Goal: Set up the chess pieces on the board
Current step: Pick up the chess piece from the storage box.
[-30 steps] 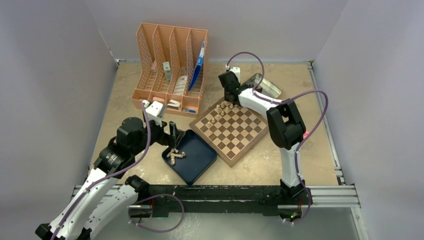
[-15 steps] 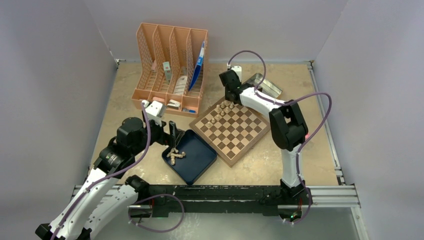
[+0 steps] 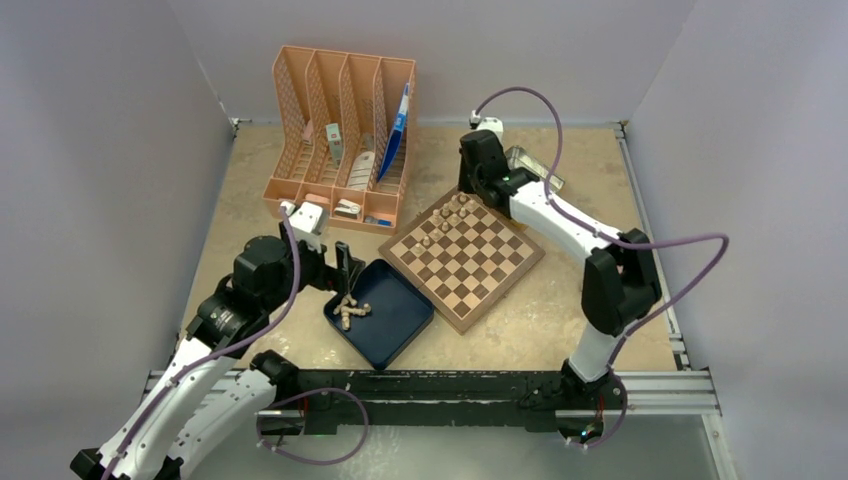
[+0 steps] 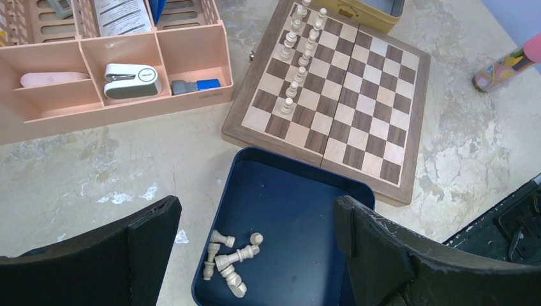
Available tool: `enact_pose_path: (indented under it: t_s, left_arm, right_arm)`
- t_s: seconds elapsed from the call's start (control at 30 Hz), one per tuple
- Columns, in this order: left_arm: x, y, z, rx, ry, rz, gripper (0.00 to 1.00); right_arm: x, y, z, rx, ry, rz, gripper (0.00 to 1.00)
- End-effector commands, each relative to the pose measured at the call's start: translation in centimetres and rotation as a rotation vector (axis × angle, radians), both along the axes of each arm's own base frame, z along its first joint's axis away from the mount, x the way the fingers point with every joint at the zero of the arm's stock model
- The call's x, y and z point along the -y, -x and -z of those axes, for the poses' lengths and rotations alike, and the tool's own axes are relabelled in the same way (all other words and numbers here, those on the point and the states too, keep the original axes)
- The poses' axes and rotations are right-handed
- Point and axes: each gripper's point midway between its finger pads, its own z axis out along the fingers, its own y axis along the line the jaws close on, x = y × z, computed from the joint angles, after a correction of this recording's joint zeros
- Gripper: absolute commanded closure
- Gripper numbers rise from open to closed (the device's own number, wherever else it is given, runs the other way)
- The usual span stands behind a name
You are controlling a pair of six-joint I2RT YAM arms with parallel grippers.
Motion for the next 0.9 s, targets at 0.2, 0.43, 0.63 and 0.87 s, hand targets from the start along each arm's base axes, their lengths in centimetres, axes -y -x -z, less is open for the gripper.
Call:
enact_pose_path:
  t_s: [0.2, 0.43, 0.63, 0.87]
  left_arm:
    - [-1.4, -0.3, -2.0, 0.078, 0.035, -0.082, 0.10]
    - [-4.0, 0.2, -4.1, 0.147, 0.061, -0.200, 0.08]
    - [-5.6, 1.7, -6.4, 0.259, 0.141, -0.236, 0.08]
    - [-6.8, 2.5, -7.5, 0.316, 0.177, -0.275, 0.08]
  right_arm:
    - [-8.3, 9.3, -4.5, 0.055, -0.216, -0.308, 0.72]
    - [-16.0, 17.0, -4.8, 0.034, -0.285, -0.512, 0.71]
    - [-20.3, 20.7, -1.9, -0.028, -0.270, -0.609, 0.70]
    - [-24.4, 24.3, 3.2, -0.099, -0.180, -0.681, 0.71]
